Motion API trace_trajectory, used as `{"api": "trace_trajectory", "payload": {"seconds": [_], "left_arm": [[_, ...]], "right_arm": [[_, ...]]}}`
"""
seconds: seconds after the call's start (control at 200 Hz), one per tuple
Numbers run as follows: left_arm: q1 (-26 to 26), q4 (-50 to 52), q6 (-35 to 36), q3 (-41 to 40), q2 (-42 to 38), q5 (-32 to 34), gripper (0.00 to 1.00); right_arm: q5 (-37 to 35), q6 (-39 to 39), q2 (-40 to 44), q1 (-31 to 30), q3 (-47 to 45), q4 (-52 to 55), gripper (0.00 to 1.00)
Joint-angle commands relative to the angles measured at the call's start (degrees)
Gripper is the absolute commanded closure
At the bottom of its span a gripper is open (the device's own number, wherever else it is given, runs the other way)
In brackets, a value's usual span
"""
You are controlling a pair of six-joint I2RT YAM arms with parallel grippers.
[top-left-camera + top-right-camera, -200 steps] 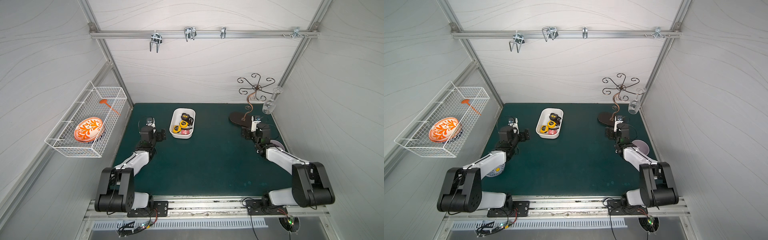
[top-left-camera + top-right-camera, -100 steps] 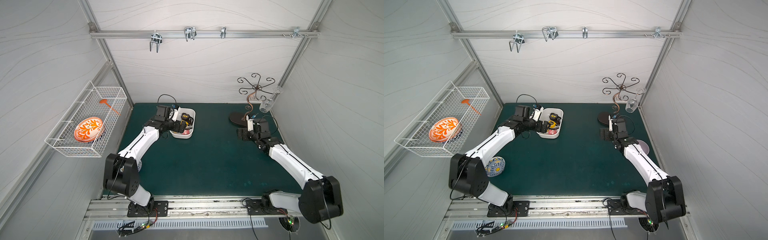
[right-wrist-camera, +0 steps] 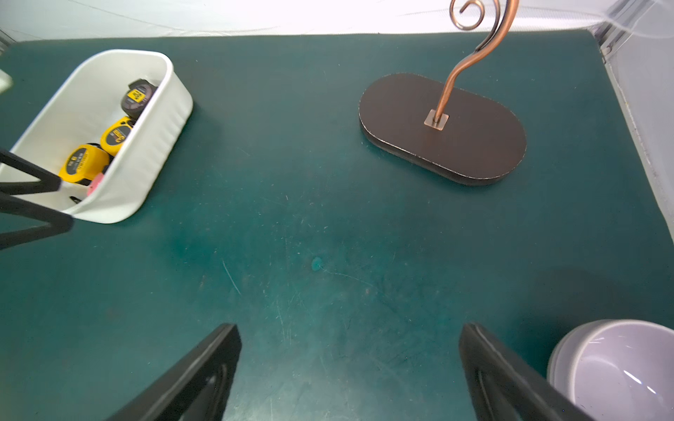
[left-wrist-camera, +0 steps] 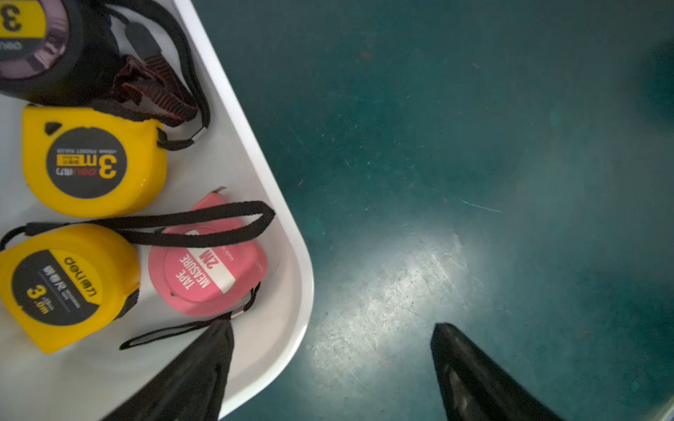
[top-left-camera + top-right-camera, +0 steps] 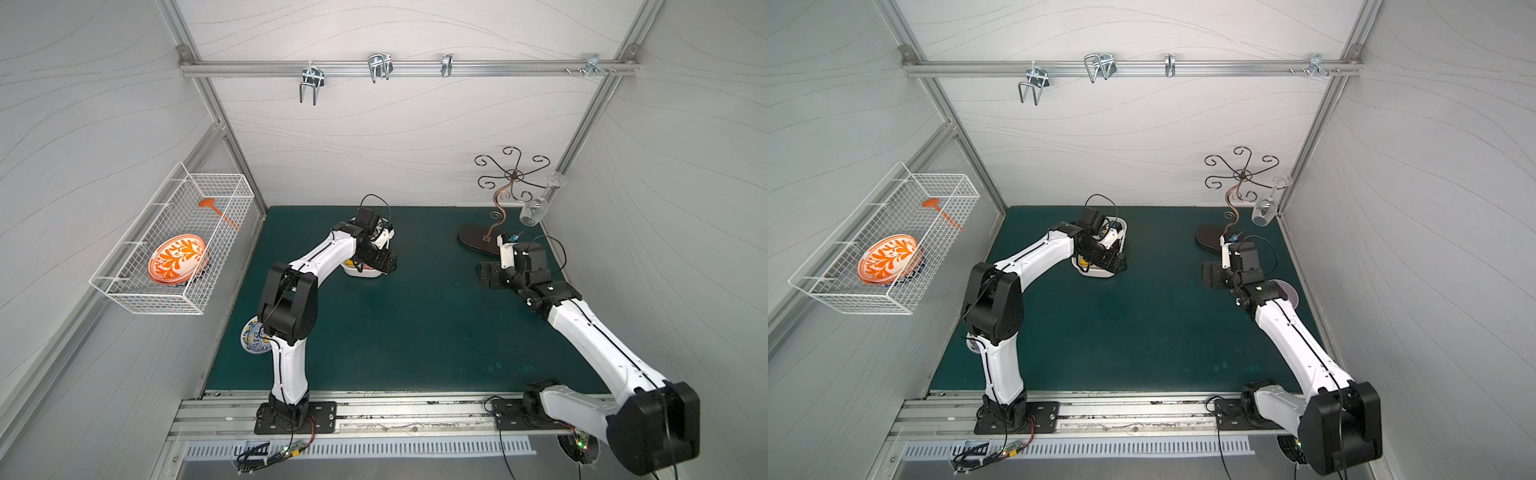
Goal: Take the tape measure out of the storage box
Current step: Move the storage box to the center of the board.
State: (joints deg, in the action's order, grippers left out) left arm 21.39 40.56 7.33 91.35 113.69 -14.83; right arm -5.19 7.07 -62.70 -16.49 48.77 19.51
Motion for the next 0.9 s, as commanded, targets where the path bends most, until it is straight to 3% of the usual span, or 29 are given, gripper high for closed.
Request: {"api": "trace_trajectory", "payload": {"seconds": [0.0,0.315,0.895], "left_arm": [[-0.29,-0.38,0.12,0.59,1.05,1.82,0.11],[-0.29,-1.58,-3.29,-2.93,2.57,-1.01,0.15],[0.96,-4.51,-8.42,-14.10,-4.62,-4.44,0.22]], "right_arm": [[1.07,-0.04,1.86,-0.33,-0.33,2.55,0.01],[2.69,-0.24,2.57,-0.42,-0.19,3.14,0.01],[3.09,0.77,4.59,-0.31,-1.47,3.52,0.01]]}}
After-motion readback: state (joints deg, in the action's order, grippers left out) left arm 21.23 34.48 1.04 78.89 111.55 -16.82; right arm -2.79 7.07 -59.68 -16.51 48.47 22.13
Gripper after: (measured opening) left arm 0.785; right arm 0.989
